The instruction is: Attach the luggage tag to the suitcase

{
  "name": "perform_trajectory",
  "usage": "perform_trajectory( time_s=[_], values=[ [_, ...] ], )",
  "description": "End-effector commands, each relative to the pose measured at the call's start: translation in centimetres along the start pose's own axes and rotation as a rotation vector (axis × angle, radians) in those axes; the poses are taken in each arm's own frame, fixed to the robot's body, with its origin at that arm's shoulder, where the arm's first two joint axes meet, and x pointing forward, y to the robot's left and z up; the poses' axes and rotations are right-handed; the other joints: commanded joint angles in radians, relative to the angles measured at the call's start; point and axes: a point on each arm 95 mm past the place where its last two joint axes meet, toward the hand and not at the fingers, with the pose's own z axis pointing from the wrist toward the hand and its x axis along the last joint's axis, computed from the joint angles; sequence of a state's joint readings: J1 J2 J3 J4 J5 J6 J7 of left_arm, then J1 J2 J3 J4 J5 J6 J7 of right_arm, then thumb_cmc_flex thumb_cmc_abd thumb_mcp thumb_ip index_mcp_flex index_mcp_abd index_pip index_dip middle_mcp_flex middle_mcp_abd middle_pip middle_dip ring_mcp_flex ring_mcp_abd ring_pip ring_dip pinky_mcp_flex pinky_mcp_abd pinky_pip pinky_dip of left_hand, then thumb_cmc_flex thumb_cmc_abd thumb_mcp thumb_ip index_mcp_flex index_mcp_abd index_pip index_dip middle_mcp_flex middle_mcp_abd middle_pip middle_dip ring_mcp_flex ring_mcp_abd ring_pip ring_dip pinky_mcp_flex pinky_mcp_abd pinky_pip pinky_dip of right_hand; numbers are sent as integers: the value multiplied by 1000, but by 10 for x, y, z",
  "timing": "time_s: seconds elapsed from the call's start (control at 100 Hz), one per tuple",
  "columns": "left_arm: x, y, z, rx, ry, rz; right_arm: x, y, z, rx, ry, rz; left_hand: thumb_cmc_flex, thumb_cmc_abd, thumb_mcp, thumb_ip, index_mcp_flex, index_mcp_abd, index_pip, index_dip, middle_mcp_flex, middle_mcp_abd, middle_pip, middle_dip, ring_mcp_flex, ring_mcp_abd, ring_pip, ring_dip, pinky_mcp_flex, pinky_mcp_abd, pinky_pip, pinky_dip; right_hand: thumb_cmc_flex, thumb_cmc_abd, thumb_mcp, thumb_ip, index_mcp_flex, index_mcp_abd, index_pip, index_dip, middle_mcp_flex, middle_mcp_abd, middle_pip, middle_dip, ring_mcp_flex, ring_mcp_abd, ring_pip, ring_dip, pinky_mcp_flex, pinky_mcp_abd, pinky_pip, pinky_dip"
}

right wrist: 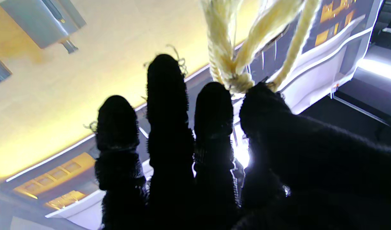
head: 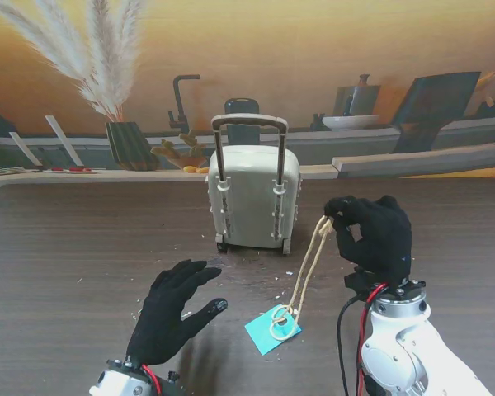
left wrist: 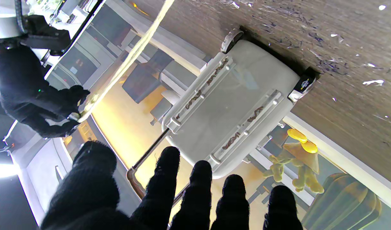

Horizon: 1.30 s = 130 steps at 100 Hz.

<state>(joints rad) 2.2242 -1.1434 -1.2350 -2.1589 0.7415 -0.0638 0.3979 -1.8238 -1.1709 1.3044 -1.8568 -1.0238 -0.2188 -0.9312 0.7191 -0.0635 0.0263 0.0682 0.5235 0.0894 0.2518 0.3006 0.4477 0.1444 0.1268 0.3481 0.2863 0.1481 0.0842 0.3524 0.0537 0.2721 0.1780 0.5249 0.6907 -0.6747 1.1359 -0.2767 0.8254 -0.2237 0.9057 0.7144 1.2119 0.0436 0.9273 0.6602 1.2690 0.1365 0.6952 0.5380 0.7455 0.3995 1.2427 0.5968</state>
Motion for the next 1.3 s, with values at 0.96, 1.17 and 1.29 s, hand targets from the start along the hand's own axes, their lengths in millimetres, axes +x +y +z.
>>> perform_trajectory(
  time_s=[0.96,1.17,1.29],
  values=[
    [-6,63,86,-105,122,-128,44,42,69,-154,186,4,-25,-138,2,-5,-118,-37,-39,-33,-9,-65,57,15,84,5,77,47,70,-9,49,86,30,15,35,-3,89,-28,118,13,44,13,-23,29,34,-7,26,11,11,25,19,7],
    [-3,71,97,-161,136,-117,47,40,67,-141,196,12,102,-171,86,19,-68,-45,4,-25,22,-53,72,16,100,11,102,54,81,-3,50,90,30,15,36,-2,88,-27,119,10,45,13,-25,30,33,-6,26,11,10,26,18,7],
    [-3,77,102,-193,142,-108,49,39,66,-138,199,16,123,-188,120,27,-67,-47,16,-25,23,-56,74,15,100,10,112,55,83,-4,50,92,30,15,36,-2,88,-28,119,9,44,13,-26,30,33,-5,25,10,10,26,18,7]
  ],
)
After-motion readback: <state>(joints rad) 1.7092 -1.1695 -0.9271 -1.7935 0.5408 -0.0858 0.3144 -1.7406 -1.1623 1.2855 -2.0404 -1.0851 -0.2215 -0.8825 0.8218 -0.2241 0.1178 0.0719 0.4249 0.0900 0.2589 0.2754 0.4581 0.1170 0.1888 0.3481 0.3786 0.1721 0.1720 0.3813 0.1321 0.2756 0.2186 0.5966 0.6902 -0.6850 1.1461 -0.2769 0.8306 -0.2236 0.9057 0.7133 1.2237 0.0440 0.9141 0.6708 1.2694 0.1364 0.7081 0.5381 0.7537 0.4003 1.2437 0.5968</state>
